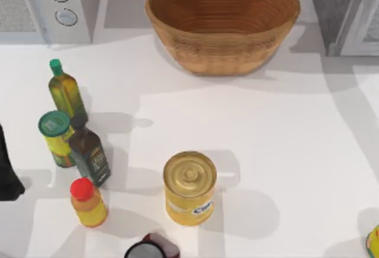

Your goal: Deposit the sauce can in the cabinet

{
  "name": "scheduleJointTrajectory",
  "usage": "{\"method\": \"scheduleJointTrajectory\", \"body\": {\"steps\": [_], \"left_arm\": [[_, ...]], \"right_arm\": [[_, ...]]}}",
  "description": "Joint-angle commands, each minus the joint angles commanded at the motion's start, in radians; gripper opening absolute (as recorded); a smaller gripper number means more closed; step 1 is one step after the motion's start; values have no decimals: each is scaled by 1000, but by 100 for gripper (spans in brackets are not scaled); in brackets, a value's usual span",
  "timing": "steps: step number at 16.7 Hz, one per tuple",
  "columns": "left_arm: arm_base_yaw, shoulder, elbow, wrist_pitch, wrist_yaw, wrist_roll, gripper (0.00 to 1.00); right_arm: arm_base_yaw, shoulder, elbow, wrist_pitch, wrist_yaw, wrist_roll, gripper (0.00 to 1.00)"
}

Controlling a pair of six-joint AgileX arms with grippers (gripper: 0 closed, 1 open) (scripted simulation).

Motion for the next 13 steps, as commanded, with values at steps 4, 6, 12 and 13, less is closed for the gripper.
{"method": "scheduleJointTrajectory", "body": {"steps": [4,6,12,13], "left_arm": [[0,0,0,0,0,0,100],[0,0,0,0,0,0,100],[0,0,0,0,0,0,100],[0,0,0,0,0,0,100]], "right_arm": [[2,10,13,-4,1,-1,0],[-2,7,8,-2,0,2,0],[-37,175,170,34,-17,32,0],[-46,239,222,42,-24,23,0]]}}
